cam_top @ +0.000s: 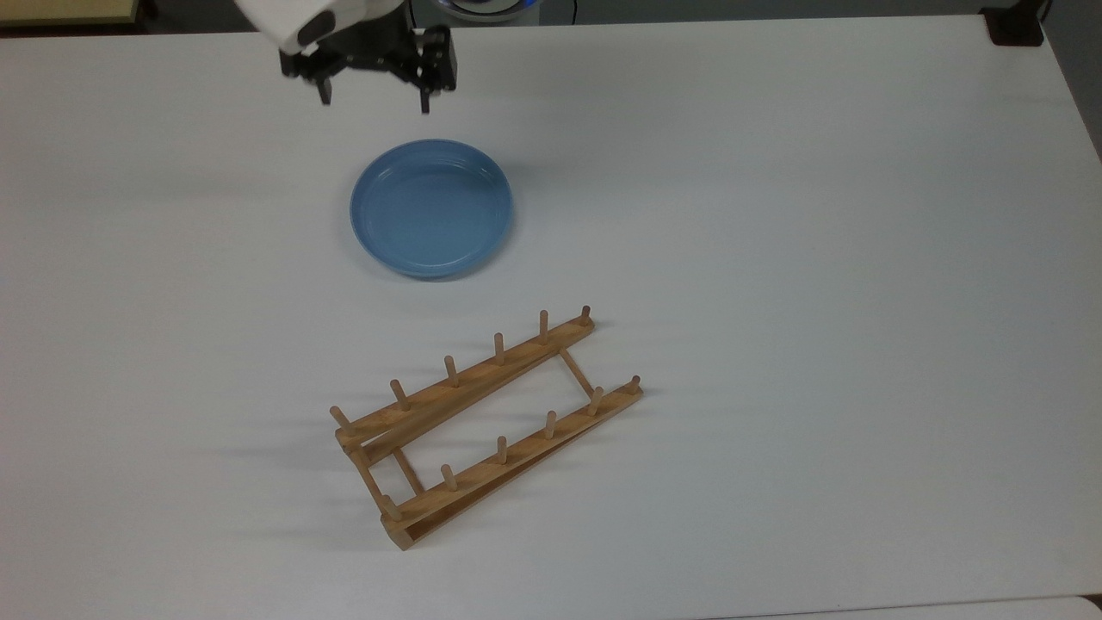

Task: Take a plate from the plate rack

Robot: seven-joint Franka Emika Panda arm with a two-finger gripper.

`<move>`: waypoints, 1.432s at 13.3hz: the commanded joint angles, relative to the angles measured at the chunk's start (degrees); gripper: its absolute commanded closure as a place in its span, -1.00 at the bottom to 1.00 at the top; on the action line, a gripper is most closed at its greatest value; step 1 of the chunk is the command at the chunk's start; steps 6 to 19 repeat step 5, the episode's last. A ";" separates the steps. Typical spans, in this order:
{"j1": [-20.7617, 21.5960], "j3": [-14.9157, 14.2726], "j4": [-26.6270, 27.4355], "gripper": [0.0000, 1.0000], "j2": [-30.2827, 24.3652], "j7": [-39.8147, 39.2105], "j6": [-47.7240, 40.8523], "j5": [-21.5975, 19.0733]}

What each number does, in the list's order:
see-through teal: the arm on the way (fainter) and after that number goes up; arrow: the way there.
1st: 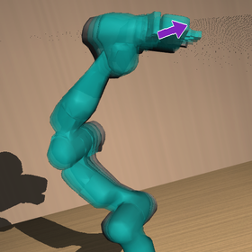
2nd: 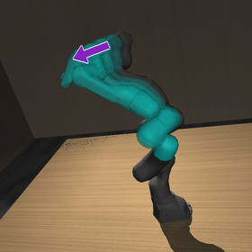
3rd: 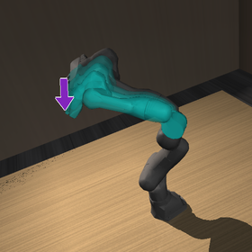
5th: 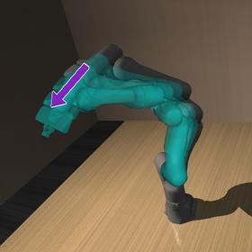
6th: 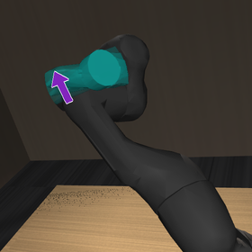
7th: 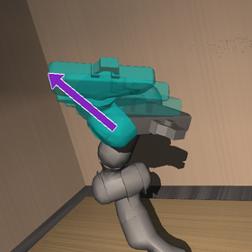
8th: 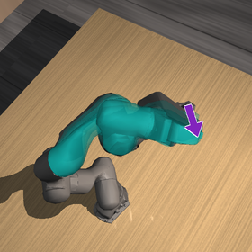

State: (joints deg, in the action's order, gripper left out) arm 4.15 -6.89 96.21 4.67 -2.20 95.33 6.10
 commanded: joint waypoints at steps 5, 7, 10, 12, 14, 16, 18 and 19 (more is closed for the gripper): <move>-2.48 1.96 0.38 -1.00 -3.44 3.78 -2.43 0.05; -2.48 1.96 0.38 -1.00 -3.44 3.78 -2.43 0.05; -2.48 1.96 0.38 -1.00 -3.44 3.78 -2.43 0.05; -2.48 1.96 0.38 -1.00 -3.44 3.78 -2.43 0.05; -2.48 1.96 0.38 -1.00 -3.44 3.78 -2.43 0.05; -2.48 1.96 0.38 -1.00 -3.44 3.78 -2.43 0.05; -2.48 1.96 0.38 -1.00 -3.44 3.78 -2.43 0.05; -2.48 1.96 0.38 -1.00 -3.44 3.78 -2.43 0.05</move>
